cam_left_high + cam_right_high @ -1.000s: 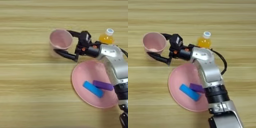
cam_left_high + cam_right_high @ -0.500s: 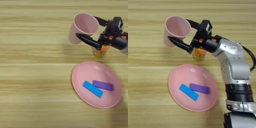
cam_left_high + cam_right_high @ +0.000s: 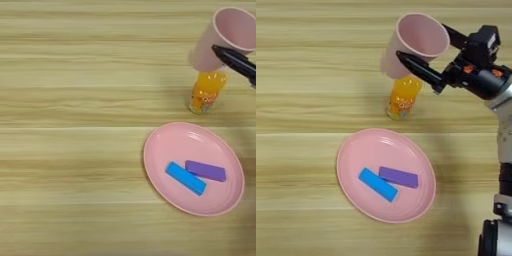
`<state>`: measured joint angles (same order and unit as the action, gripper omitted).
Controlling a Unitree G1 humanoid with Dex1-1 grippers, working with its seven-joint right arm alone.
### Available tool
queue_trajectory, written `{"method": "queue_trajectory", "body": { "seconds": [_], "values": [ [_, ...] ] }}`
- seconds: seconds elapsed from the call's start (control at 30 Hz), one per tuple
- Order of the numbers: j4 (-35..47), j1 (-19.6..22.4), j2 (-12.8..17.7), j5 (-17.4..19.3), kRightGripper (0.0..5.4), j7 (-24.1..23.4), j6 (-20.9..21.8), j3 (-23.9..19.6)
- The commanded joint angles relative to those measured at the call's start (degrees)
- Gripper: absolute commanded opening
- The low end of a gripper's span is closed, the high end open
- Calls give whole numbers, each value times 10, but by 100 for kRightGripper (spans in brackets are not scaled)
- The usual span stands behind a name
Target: Move the objects on the table
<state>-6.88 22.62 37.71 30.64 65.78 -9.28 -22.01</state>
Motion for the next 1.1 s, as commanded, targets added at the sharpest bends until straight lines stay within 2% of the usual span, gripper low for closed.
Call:
{"method": "queue_trajectory", "body": {
  "seconds": [0.03, 0.27, 0.57, 0.77, 1.0, 1.1],
  "values": [
    [-20, 37, 62, 13, 448, 14, 25, -39],
    [-96, 34, 104, 13, 448, 55, 32, -67],
    [-174, 25, 128, -21, 447, 78, 47, -53],
    [-260, 34, 134, -72, 447, 71, 91, -32],
    [-349, 49, 115, -136, 447, 46, 170, 8],
    [-380, 61, 107, -149, 447, 36, 198, 20]
  ]
}}
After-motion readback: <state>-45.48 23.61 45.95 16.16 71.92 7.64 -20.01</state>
